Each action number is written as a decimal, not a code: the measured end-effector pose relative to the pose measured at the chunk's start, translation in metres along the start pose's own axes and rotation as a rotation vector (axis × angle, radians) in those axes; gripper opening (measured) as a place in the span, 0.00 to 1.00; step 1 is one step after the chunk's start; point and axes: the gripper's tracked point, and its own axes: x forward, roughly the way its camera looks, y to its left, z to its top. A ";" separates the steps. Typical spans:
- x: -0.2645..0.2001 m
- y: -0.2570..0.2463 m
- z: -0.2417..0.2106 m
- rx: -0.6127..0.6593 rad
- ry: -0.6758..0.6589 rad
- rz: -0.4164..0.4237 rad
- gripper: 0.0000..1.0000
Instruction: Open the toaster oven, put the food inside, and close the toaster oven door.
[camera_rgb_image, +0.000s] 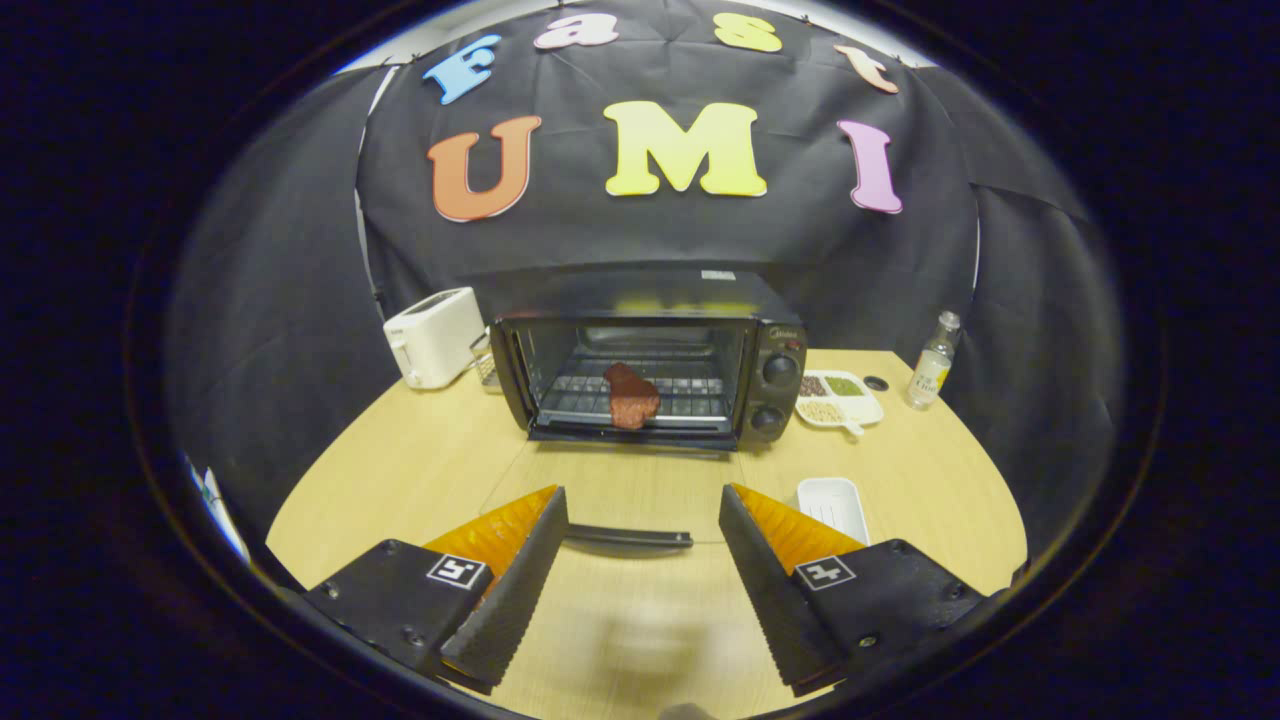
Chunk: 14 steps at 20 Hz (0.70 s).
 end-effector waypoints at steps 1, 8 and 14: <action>-0.001 0.001 -0.013 -0.001 0.018 0.003 0.97; 0.024 0.009 -0.084 -0.006 0.152 -0.004 0.97; 0.072 0.013 -0.105 0.041 0.233 -0.020 0.98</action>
